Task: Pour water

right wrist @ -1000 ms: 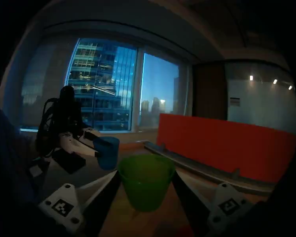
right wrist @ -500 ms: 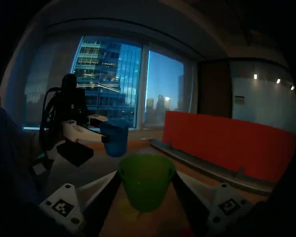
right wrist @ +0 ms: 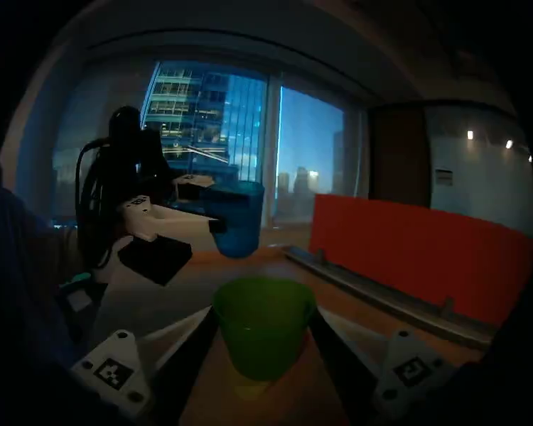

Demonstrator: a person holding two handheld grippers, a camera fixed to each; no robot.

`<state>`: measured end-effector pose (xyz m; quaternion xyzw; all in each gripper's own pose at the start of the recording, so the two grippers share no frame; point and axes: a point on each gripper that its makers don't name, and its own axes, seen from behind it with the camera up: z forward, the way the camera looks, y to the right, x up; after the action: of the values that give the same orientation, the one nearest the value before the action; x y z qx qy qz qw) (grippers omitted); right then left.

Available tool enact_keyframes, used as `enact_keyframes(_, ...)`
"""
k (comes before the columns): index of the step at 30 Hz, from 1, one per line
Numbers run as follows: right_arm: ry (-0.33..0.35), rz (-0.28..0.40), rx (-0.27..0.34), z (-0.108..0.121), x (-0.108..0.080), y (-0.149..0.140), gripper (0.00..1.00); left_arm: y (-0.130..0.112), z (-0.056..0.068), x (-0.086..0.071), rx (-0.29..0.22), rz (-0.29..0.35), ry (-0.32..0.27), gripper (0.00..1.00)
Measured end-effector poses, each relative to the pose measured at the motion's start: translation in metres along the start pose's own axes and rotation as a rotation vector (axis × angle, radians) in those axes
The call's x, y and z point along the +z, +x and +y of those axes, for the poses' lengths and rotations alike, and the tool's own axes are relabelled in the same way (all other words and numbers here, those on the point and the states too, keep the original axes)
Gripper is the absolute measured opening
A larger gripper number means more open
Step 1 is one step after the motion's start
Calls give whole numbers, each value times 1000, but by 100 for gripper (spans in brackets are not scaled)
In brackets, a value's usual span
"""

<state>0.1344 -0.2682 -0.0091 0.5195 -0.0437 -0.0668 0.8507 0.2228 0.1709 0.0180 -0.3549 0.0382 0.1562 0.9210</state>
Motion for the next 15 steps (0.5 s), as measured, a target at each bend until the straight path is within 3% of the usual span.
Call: enact_keyframes(15,52,-27,7,-21,15,-18,91,27,-7,5,195,2,51,84)
